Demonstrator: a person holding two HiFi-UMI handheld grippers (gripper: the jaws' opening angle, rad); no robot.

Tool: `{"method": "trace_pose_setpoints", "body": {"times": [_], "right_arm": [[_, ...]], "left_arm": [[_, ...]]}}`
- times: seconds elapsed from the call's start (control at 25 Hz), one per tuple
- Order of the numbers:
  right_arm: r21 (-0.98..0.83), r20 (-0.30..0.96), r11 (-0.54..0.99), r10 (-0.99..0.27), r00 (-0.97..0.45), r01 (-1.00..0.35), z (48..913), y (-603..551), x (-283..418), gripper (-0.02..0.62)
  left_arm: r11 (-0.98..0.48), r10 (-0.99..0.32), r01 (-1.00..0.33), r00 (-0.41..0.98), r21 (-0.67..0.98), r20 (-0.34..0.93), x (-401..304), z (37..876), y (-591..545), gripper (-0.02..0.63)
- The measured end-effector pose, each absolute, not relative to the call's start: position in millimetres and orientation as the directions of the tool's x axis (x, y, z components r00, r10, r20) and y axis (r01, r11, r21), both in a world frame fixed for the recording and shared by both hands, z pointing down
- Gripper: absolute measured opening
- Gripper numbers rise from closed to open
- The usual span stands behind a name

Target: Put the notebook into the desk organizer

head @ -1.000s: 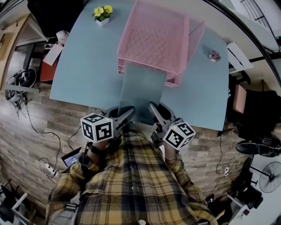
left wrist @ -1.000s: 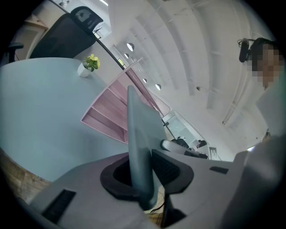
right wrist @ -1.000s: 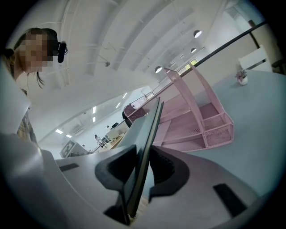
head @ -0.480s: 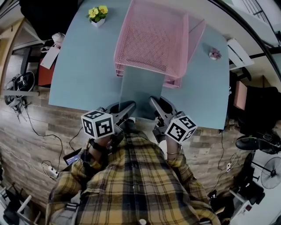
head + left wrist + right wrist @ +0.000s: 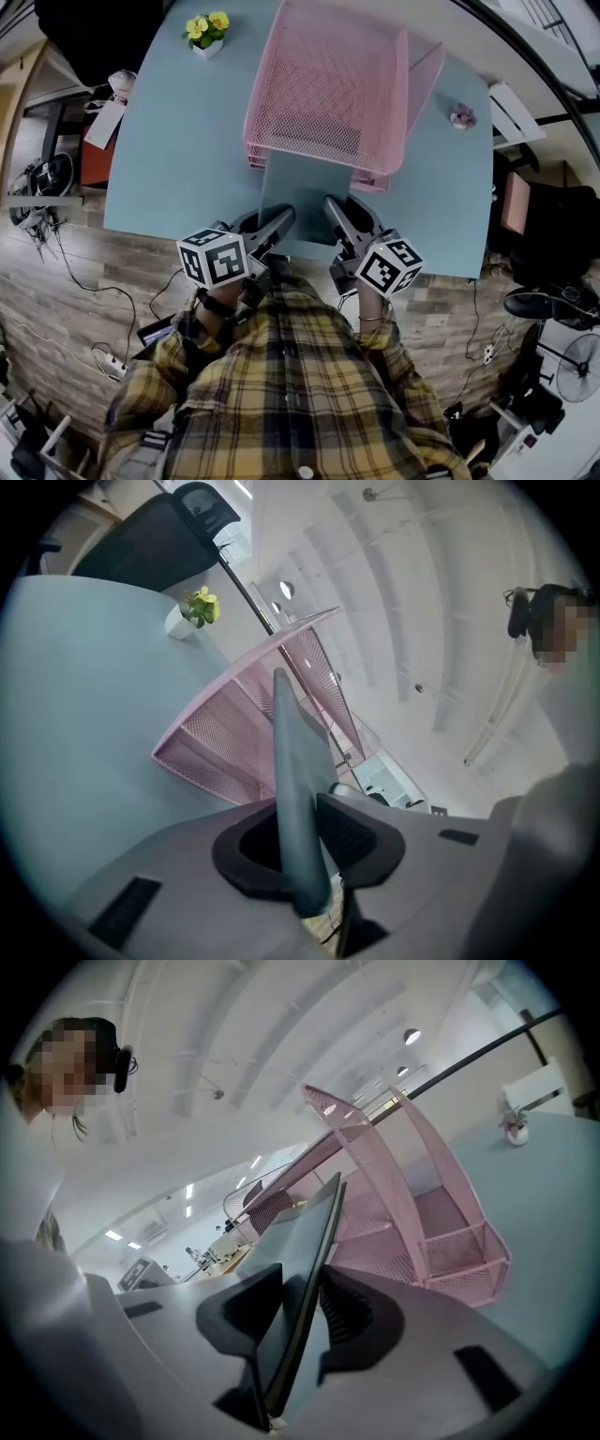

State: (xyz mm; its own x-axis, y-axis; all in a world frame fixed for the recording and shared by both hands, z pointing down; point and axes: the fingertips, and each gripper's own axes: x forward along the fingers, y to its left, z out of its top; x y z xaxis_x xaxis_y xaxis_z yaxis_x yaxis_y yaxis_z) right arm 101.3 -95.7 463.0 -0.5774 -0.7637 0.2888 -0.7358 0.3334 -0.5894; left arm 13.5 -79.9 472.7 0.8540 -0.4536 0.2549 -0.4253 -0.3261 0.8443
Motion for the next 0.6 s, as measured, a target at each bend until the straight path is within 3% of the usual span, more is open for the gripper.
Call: {"method": "trace_pose_setpoints", "body": {"times": [0.24, 0.32, 0.6], "right_arm": [[-0.553, 0.292, 0.342, -0.774, -0.562, -0.760, 466, -105, 106, 0.134], [-0.521, 0.292, 0.354, -0.781, -0.553, -0.776, 466, -105, 106, 0.186], [-0.385, 0.259, 0.455, -0.782, -0.567, -0.803, 458, -81, 100, 0.257]], "left_arm": [[-0.302, -0.474, -0.403, 0.850, 0.864, 0.231, 16, 473, -91, 0.066], [-0.290, -0.483, -0.398, 0.846, 0.870, 0.226, 16, 472, -92, 0.061], [-0.259, -0.493, -0.374, 0.844, 0.891, 0.211, 15, 471, -94, 0.057]]}}
